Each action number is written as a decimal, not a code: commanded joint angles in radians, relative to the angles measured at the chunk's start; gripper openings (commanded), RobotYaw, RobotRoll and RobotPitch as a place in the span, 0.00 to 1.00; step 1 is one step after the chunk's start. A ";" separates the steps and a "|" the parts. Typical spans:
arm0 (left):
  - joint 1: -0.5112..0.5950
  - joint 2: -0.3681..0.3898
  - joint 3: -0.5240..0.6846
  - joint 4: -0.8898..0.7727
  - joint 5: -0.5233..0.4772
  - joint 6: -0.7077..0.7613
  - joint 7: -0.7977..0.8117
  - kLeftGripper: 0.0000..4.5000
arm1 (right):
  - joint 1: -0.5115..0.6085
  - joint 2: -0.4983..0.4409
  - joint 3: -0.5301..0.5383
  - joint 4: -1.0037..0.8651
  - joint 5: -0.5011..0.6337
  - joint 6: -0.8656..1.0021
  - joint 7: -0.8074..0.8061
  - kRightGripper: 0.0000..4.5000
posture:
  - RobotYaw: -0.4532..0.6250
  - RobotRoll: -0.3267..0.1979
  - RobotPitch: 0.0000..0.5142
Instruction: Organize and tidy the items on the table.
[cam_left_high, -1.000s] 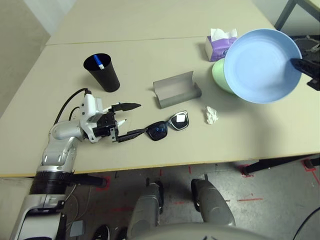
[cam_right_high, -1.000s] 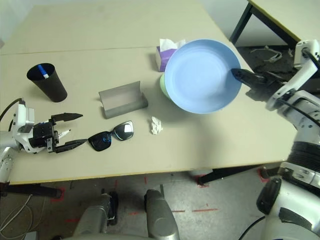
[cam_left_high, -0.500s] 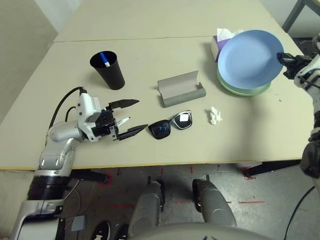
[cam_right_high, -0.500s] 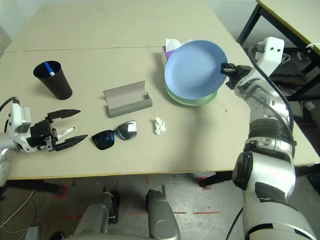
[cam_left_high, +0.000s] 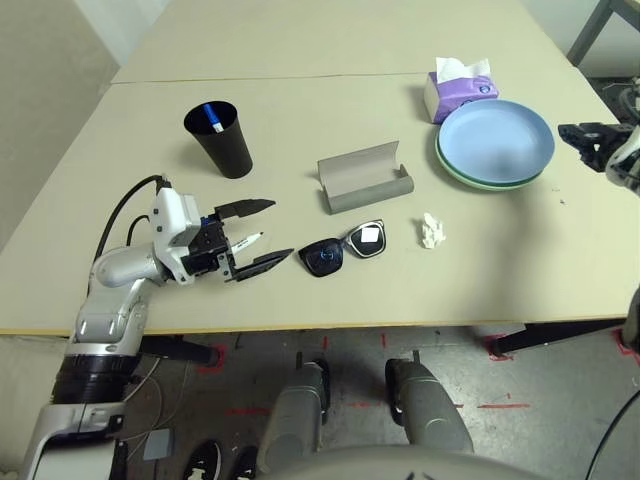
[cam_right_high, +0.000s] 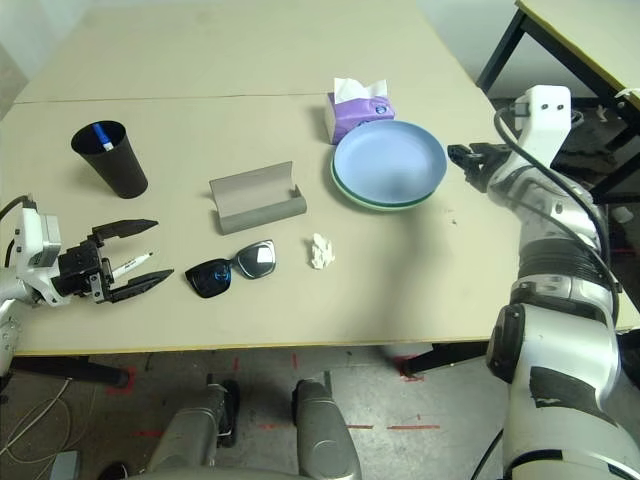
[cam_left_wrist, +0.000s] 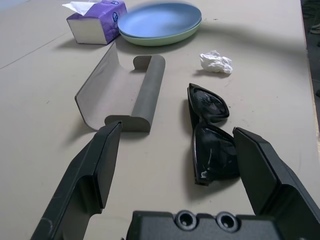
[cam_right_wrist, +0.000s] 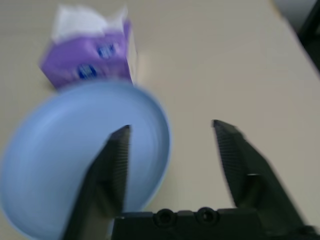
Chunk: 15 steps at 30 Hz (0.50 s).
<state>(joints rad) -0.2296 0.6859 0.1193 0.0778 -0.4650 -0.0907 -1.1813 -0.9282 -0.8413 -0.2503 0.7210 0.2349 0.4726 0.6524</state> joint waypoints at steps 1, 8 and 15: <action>-0.013 -0.005 -0.014 0.027 0.014 -0.010 -0.023 1.00 | 0.057 -0.042 -0.001 -0.165 0.051 0.166 0.064 1.00 | 0.20 0.62 0.40; -0.042 0.000 -0.027 0.044 -0.001 -0.002 -0.070 1.00 | 0.411 -0.170 0.028 -0.672 0.262 0.450 0.360 1.00 | 0.19 0.62 0.41; -0.020 0.019 -0.042 0.011 -0.050 0.089 -0.148 1.00 | 0.686 -0.199 0.157 -0.903 0.222 0.303 0.461 1.00 | 0.18 0.62 0.42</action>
<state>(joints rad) -0.2674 0.6918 0.0946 0.1126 -0.5073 -0.0245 -1.3012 -0.2586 -1.0525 -0.1328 -0.1444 0.4751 0.8330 1.1005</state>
